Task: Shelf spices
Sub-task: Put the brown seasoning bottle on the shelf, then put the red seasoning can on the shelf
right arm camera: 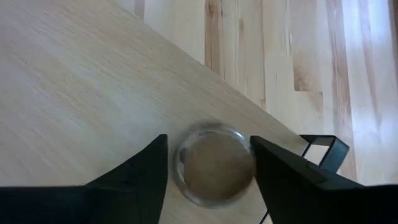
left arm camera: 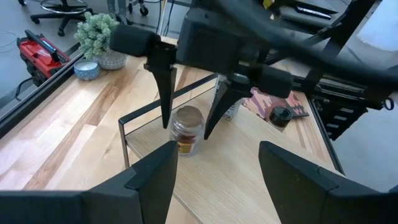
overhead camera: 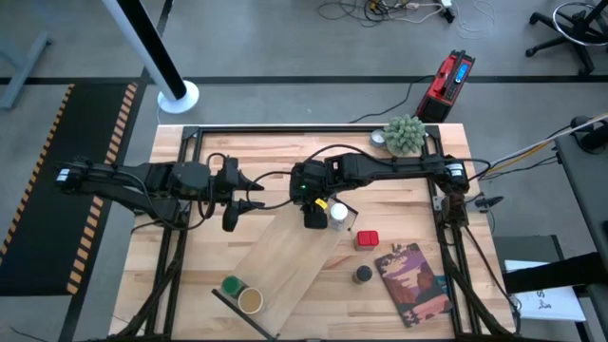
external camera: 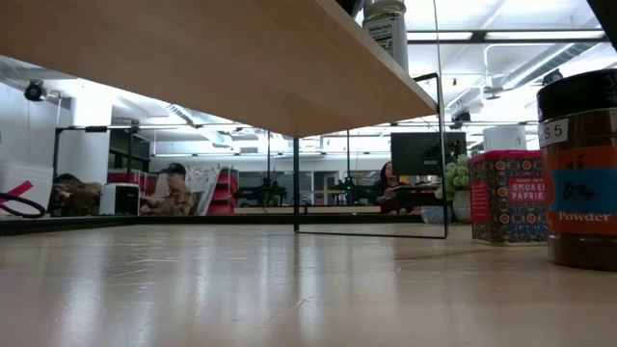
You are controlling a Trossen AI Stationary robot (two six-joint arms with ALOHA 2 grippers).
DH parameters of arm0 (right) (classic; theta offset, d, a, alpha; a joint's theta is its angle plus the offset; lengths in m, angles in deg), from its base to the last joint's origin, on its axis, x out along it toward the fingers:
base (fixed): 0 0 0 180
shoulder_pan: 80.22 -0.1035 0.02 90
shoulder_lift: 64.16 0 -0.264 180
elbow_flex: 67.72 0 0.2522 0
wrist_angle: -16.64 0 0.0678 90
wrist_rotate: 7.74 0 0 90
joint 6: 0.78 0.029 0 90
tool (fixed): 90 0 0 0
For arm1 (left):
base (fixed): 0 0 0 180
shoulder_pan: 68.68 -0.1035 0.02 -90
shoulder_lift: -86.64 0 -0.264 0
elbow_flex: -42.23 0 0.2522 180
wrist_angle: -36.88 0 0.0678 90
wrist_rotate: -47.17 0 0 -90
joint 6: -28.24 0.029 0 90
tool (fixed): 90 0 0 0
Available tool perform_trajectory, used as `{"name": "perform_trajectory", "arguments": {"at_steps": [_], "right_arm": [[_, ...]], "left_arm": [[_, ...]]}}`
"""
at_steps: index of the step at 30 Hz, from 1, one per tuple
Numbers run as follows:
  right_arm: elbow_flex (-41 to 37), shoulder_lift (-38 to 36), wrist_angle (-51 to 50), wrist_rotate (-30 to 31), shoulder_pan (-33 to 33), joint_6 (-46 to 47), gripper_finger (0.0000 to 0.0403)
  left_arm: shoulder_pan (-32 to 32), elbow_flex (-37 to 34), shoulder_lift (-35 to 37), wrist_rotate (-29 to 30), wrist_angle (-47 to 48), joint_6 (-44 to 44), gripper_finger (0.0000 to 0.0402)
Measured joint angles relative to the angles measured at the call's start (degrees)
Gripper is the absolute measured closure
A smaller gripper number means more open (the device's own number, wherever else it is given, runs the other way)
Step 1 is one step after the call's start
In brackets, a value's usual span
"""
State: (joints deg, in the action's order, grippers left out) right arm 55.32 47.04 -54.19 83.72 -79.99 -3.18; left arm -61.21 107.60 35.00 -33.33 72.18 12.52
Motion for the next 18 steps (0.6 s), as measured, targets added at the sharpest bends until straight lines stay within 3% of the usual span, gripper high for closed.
{"name": "perform_trajectory", "arguments": {"at_steps": [10,18], "right_arm": [[1.4,-3.1,-0.3,0.0,0.0,-0.4,0.0130],[5.0,-11.9,0.0,0.0,-2.3,-2.0,0.0108]], "left_arm": [[0.1,0.0,0.0,0.0,0.1,-0.5,0.0187],[0.5,0.0,0.0,0.0,-0.5,2.2,0.0187]]}}
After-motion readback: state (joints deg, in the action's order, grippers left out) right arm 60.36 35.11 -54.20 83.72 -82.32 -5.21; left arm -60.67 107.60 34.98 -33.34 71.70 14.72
